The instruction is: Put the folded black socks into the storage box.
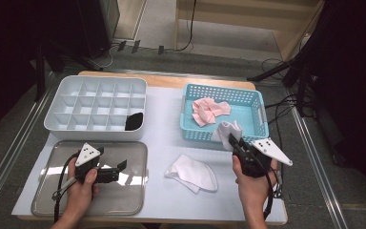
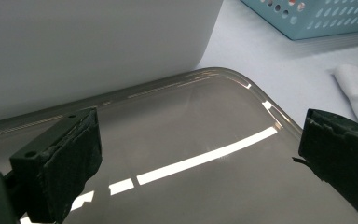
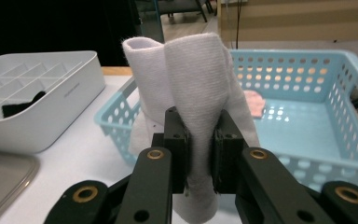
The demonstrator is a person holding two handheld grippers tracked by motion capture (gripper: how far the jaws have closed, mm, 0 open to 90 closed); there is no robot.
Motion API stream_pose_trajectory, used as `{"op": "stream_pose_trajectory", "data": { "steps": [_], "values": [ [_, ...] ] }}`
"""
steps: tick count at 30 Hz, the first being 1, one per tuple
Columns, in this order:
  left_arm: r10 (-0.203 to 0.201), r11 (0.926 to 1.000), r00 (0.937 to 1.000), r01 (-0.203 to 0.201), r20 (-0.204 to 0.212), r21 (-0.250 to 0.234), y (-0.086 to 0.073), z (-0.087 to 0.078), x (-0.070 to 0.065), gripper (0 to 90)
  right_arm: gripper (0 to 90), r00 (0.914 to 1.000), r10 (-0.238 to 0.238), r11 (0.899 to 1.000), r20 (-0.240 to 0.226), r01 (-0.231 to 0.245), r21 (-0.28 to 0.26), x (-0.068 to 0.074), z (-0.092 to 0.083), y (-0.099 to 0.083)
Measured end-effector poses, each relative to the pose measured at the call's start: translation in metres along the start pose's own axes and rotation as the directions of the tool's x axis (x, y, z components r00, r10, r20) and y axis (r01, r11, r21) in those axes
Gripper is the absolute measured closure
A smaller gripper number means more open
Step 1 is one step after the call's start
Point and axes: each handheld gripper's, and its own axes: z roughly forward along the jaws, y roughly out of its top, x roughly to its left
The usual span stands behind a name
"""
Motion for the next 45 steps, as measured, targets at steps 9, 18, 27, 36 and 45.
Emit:
{"op": "stream_pose_trajectory", "data": {
  "steps": [9, 18, 27, 36, 45],
  "values": [
    [-0.004, 1.0, 1.0, 0.004, -0.004, -0.003, 0.0, 0.0, 0.0, 0.0, 79.7, 0.9996, 0.029, 0.999, 0.005, -0.029, 0.015, -0.004, -0.023, -0.031],
    [0.001, 1.0, 1.0, -0.001, -0.007, -0.006, 0.0, 0.0, -0.001, 0.0, 79.2, 0.9961, 0.075, 0.99, 0.047, -0.08, 0.114, -0.018, -0.031, -0.069],
    [0.004, 1.0, 1.0, -0.004, -0.006, -0.006, 0.0, 0.0, -0.001, 0.0, 41.7, 0.995, 0.097, 0.988, 0.023, -0.099, 0.121, -0.012, -0.024, -0.074],
    [0.021, 0.9995, 0.9993, -0.022, -0.031, -0.024, 0.003, -0.004, -0.004, 0.0, 45.2, 0.9992, 0.028, 0.99, -0.029, -0.024, 0.138, 0.019, -0.033, -0.087],
    [0.049, 0.9979, 0.9988, -0.048, 0.009, -0.044, 0.017, -0.009, -0.024, 0.0, 56.1, 0.9979, -0.021, 0.982, -0.062, 0.032, 0.184, 0.022, 0.006, -0.086]
  ]
}}
